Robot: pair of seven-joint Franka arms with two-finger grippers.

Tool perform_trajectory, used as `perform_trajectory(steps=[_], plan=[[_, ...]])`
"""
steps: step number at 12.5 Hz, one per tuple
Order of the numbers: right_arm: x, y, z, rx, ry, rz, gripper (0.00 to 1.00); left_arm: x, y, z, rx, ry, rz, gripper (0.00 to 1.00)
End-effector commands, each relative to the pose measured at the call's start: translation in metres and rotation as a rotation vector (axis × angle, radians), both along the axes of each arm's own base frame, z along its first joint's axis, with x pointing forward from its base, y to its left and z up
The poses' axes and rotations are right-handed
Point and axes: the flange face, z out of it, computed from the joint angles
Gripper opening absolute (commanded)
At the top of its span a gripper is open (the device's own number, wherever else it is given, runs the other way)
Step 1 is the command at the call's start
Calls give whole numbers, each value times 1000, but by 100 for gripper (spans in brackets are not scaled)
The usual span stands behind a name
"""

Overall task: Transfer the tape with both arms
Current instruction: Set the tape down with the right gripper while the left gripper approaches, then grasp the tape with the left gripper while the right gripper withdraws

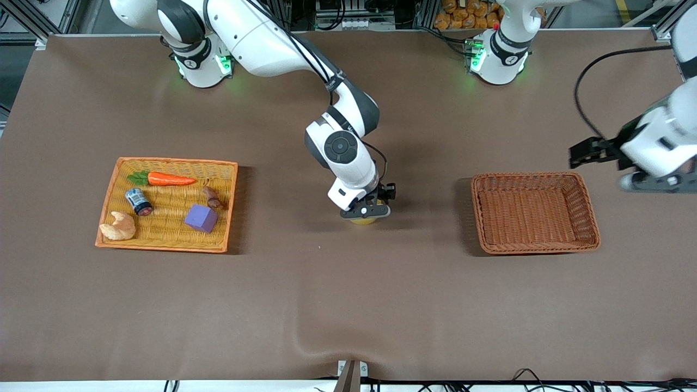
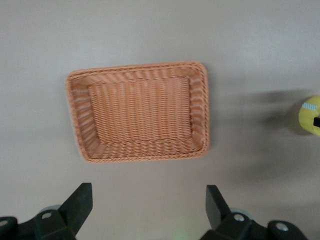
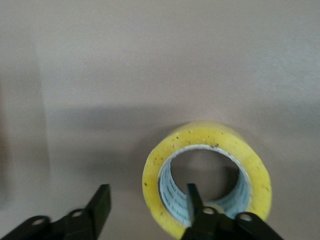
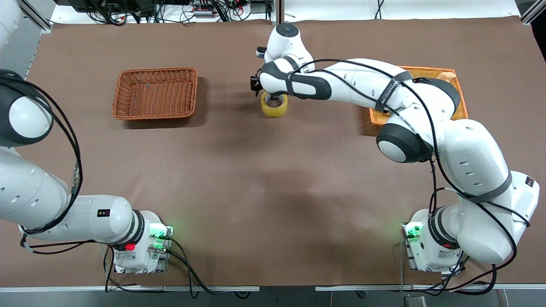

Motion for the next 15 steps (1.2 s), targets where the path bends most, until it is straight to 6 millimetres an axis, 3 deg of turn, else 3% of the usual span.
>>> perform_trajectory(steps=[1,3,5,8,10,12,14,15], plan=[[26,-40,107,50,3,-38,100,14,-47,-34,-56,18,-55,100],[47,-99,143,53,-38,-2,100,24,-87,-63,-114,12,-54,100],[60,-168,174,60,-87,62,100,23,-147,-91,-134,-2,-115,100],[49,-268,224,56,-109,89,100,17,-243,-154,-154,-47,-105,100],[43,-326,264,-35,-53,111,100,0,-297,-215,-134,-31,-107,100],[42,-386,292,-147,24,86,100,-15,-324,-264,-118,-9,-139,100],[37,-449,317,-148,51,14,100,-21,-343,-297,-126,-18,-134,100],[31,-463,337,-154,61,-7,100,-23,-347,-309,-129,-22,-128,100]])
